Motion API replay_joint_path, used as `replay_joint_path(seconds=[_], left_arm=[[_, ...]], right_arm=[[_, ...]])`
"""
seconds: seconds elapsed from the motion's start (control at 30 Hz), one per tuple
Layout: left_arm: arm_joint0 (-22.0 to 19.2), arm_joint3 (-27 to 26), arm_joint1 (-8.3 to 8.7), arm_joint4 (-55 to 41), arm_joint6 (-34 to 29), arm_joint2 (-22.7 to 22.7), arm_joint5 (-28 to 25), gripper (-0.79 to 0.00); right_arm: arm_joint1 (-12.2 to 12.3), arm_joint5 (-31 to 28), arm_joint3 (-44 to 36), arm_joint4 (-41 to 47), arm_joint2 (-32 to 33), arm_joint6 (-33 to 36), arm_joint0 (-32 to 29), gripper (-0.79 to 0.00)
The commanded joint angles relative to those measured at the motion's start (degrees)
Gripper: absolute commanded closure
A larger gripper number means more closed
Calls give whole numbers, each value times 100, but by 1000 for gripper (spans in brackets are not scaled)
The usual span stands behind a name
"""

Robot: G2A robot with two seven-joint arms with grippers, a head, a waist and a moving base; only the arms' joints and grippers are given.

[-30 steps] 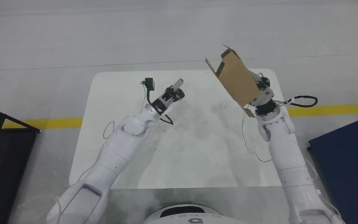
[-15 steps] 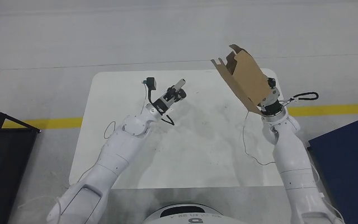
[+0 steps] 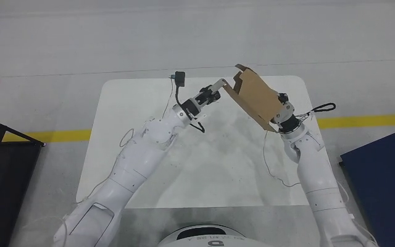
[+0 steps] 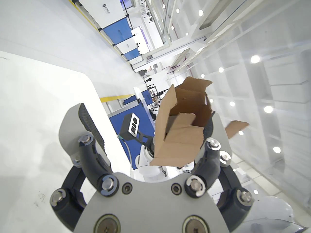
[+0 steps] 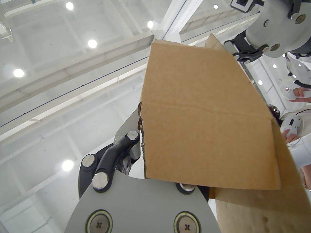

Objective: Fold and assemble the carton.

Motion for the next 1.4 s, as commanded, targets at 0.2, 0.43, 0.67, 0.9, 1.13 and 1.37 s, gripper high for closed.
replay_joint_path(seconds=[0.2, 0.43, 0.67, 0.9, 1.13, 1.37], left_arm=[[-196, 136, -96, 184, 190, 105, 487, -785], [-273, 284, -138, 352, 163, 123, 614, -785], [-345, 339, -192, 441, 68, 177, 637, -785], [-438, 402, -245, 684, 35, 262, 800, -785], [-530, 526, -314, 736, 1, 324, 955, -785], [-600, 748, -372, 671, -26, 310, 972, -785]], right_arm=[[-5, -31, 37, -81, -28, 58, 3, 0], [-15, -28, -1, -36, -33, 32, 13, 0], [-23, 42, -75, -53, -88, -37, 13, 0], [-31, 85, -31, -69, -126, -80, 56, 0], [-38, 110, 9, -28, -133, -27, 90, 0], [-37, 141, 54, 20, -87, 11, 119, 0]])
